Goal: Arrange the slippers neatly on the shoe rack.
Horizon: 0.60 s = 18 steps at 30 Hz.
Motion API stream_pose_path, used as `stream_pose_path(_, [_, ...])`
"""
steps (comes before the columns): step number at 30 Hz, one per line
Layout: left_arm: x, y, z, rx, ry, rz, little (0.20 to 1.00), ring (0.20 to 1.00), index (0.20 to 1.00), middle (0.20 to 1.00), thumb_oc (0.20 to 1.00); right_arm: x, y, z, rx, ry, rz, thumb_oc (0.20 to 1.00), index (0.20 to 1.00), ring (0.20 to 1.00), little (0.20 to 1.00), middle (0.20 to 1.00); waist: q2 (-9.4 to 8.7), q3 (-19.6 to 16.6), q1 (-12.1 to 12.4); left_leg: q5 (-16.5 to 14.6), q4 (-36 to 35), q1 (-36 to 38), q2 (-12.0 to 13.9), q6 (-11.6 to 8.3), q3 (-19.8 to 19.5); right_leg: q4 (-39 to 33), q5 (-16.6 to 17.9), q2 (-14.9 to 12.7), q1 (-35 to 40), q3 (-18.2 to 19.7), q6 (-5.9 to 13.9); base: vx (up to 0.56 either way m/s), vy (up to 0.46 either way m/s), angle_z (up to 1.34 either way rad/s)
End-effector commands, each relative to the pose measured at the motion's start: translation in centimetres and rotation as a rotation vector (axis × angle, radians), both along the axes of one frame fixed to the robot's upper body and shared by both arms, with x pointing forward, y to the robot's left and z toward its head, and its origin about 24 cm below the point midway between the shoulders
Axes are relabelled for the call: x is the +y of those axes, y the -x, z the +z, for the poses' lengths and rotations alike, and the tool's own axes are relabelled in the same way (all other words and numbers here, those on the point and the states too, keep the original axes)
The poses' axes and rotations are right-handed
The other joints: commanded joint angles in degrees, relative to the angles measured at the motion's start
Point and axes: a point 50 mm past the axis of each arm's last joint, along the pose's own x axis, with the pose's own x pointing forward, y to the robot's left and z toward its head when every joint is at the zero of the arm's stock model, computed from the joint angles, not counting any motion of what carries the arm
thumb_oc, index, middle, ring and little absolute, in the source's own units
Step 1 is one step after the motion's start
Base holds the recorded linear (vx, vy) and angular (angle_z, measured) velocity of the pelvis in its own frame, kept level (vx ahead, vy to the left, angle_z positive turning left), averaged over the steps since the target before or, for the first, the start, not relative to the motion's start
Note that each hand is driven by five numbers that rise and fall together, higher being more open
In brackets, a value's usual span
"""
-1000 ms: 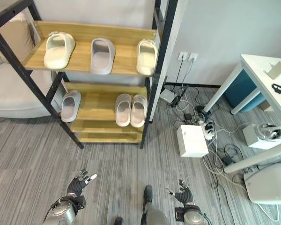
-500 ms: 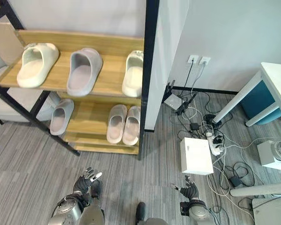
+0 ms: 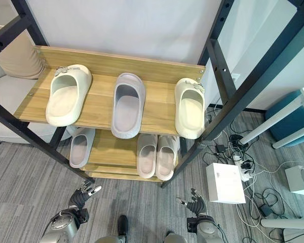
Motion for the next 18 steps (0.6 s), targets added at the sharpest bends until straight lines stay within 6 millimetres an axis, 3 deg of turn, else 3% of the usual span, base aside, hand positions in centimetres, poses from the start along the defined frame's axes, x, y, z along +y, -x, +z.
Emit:
stream_pose_path(1, [-0.6, -1.4, 1.4, -0.101, -0.017, -0.030, 1.000, 1.000, 1.000, 1.000, 1.000, -0.8, -0.6, 0.8, -0.046, 0.024, 0.001, 1.000, 1.000, 1.000, 1.000, 1.000, -1.37, 0.4, 0.2, -3.2, 0.6, 0.3, 2.9, -4.53, 0.3, -6.4, 5.0, 2.2, 4.5, 2.0, -0.63, 0.04, -0.067, 0.11])
stream_pose_path(5, [-0.9, -1.1, 1.1, -0.091, 0.004, -0.016, 1.000, 1.000, 1.000, 1.000, 1.000, -1.3, -0.7, 1.1, -0.060, 0.038, 0.001, 1.000, 1.000, 1.000, 1.000, 1.000, -0.80, -0.6, 0.4, -3.2, 0.5, 2.1, 3.7, -5.74, -0.1, -9.4, 4.3, 3.3, 8.1, 1.4, -1.70, 0.06, -0.138, 0.14])
stream_pose_path(8, [-1.4, -1.6, 1.4, -0.115, 0.021, -0.035, 1.000, 1.000, 1.000, 1.000, 1.000, -1.7, -1.3, 1.6, -0.085, 0.044, 0.011, 1.000, 1.000, 1.000, 1.000, 1.000, -0.96, 1.7, 0.8, -4.4, 13.2, -3.2, 3.7, -7.67, -3.0, -8.5, 2.9, 3.2, 8.9, 0.6, -3.82, -0.06, -0.111, 0.19])
stream_pose_path(10, [-1.7, -2.0, 1.6, -0.131, 0.039, -0.026, 1.000, 1.000, 1.000, 1.000, 1.000, -2.1, -1.8, 1.8, -0.090, 0.065, 0.018, 1.000, 1.000, 1.000, 1.000, 1.000, -0.93, 2.4, 1.4, -3.4, 16.5, -5.6, 3.7, -9.27, -6.5, -8.4, 2.7, 3.0, 9.2, 0.5, -4.21, -0.02, 0.059, 0.37])
stream_pose_path(12, [-2.0, -2.0, 1.7, -0.138, 0.048, -0.029, 1.000, 1.000, 1.000, 1.000, 1.000, -2.6, -1.9, 1.9, -0.090, 0.072, 0.006, 1.000, 1.000, 1.000, 1.000, 1.000, -0.82, 1.9, 1.4, -3.4, 13.0, -4.9, 6.5, -9.46, -6.8, -8.9, 2.5, 2.3, 9.8, 0.4, -3.41, 0.06, 0.119, -0.01])
stream_pose_path(13, [-2.0, -2.0, 1.7, -0.138, 0.048, -0.029, 1.000, 1.000, 1.000, 1.000, 1.000, -2.6, -1.8, 1.9, -0.090, 0.072, 0.006, 1.000, 1.000, 1.000, 1.000, 1.000, -0.82, 1.9, 1.4, -3.4, 12.8, -4.7, 6.5, -9.48, -6.7, -8.9, 2.4, 2.4, 9.9, 0.4, -3.42, 0.09, 0.160, -0.07])
stream_pose_path(15, [-2.4, -1.7, 1.6, -0.126, 0.035, -0.054, 1.000, 1.000, 1.000, 1.000, 1.000, -3.2, -1.5, 1.8, -0.077, 0.085, -0.018, 1.000, 1.000, 1.000, 1.000, 1.000, -0.22, 0.9, 1.7, 1.2, 5.9, -4.8, 13.4, -10.38, -8.0, -8.9, 1.6, 0.6, 10.3, 0.5, -1.67, 0.19, 0.357, -0.01])
stream_pose_path(16, [-2.4, -1.7, 1.6, -0.129, 0.039, -0.054, 1.000, 1.000, 1.000, 1.000, 1.000, -3.2, -1.4, 1.7, -0.072, 0.081, -0.015, 1.000, 1.000, 1.000, 1.000, 1.000, 0.27, 0.5, 1.7, 1.0, 3.3, -3.5, 13.7, -10.41, -9.1, -8.7, 1.1, 0.5, 10.5, 1.0, -1.33, 0.28, 0.543, -0.01])
stream_pose_path(18, [-3.2, -1.5, 1.3, -0.118, 0.055, -0.080, 1.000, 1.000, 1.000, 1.000, 1.000, -3.4, -0.7, 1.3, -0.049, 0.075, -0.033, 1.000, 1.000, 1.000, 1.000, 1.000, 1.17, -1.2, 0.5, 0.5, 0.5, -2.6, 12.5, -11.27, -8.1, -8.3, 2.1, -2.2, 11.0, 0.6, 0.36, 0.22, 0.482, 0.00])
